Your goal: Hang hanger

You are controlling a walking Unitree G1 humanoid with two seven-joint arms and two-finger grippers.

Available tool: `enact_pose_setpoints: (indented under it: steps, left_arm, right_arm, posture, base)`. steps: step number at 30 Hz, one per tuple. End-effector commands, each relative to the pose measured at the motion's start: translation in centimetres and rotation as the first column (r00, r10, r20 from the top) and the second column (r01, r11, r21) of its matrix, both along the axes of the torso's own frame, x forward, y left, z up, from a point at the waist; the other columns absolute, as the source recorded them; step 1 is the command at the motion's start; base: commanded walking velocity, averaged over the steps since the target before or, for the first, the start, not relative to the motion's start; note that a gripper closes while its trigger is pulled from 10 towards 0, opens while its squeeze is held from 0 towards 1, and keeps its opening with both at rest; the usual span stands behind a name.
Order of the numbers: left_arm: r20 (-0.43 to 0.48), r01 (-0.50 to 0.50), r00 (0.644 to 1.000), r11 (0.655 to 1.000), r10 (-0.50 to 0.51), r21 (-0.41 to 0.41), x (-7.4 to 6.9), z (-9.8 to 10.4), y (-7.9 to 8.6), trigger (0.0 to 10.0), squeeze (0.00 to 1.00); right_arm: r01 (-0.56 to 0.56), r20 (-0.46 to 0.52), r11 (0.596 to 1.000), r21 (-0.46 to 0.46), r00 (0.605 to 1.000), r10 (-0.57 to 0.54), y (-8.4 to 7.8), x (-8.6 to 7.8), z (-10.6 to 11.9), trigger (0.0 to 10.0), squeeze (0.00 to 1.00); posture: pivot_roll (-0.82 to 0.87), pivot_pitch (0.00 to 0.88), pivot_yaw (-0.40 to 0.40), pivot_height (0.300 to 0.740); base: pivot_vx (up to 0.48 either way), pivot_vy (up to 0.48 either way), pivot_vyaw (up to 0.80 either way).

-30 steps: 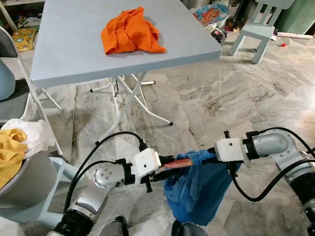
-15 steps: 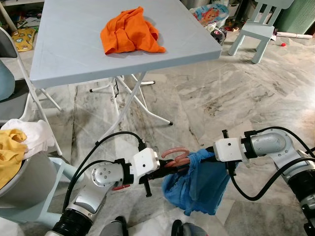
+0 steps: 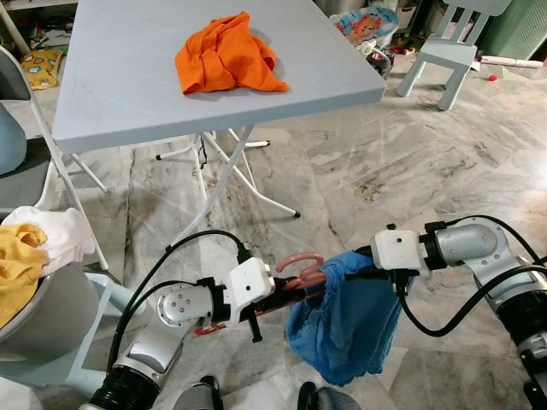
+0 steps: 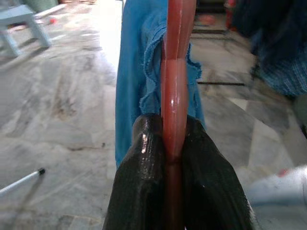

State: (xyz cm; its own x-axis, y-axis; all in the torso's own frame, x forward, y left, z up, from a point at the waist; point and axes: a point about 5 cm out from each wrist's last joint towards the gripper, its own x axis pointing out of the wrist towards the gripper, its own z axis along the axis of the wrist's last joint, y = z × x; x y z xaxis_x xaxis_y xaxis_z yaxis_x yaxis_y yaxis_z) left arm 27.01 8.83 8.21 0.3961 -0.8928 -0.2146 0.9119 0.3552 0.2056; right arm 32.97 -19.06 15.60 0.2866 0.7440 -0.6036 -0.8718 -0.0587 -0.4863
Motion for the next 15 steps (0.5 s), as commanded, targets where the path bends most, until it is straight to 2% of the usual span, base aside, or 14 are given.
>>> enact_pose_setpoints:
  steps: [1, 2, 7, 11, 15]
  left_arm:
    - [-0.024, -0.019, 1.000, 1.000, 0.020, 0.007, -0.4, -0.8, 0.1, 0.0, 0.00]
    - [-0.025, -0.030, 0.999, 1.000, 0.030, 0.004, -0.3, -0.9, 0.2, 0.0, 0.00]
    - [-0.057, -0.229, 0.972, 0.973, 0.227, -0.033, 0.3, -1.7, 1.8, 0.0, 0.00]
    - [-0.048, -0.268, 0.963, 0.963, 0.266, -0.034, 0.5, -1.7, 2.4, 0.0, 0.00]
    - [-0.054, -0.373, 0.928, 0.925, 0.370, -0.077, 1.2, -1.4, 3.3, 0.0, 0.00]
  right_arm:
    - [0.035, 0.099, 0.998, 0.042, 0.994, -0.039, 0.0, 0.9, 1.8, 10.0, 1.00]
    - [0.038, 0.106, 0.998, 0.043, 0.993, -0.042, 0.0, 1.0, 1.8, 10.0, 1.00]
    - [0.070, 0.106, 0.995, 0.070, 0.991, -0.078, 0.1, 1.2, 1.6, 10.0, 1.00]
    - [0.092, 0.123, 0.993, 0.074, 0.987, -0.100, 0.3, 1.4, 1.4, 10.0, 1.00]
    - [0.152, 0.150, 0.984, 0.093, 0.975, -0.165, 0.8, 2.0, 0.8, 10.0, 1.00]
  posture:
    - [-0.01, 0.167, -0.069, 0.740]
    - [-0.01, 0.167, -0.069, 0.740]
    - [0.00, 0.165, -0.070, 0.740]
    - [0.00, 0.164, -0.071, 0.740]
    - [0.02, 0.163, -0.072, 0.740]
  base:
    - [0.000, 0.000, 0.00]
    - [0.000, 0.000, 0.00]
    - [0.000, 0.000, 0.00]
    - [0.000, 0.000, 0.00]
    - [0.000, 0.000, 0.00]
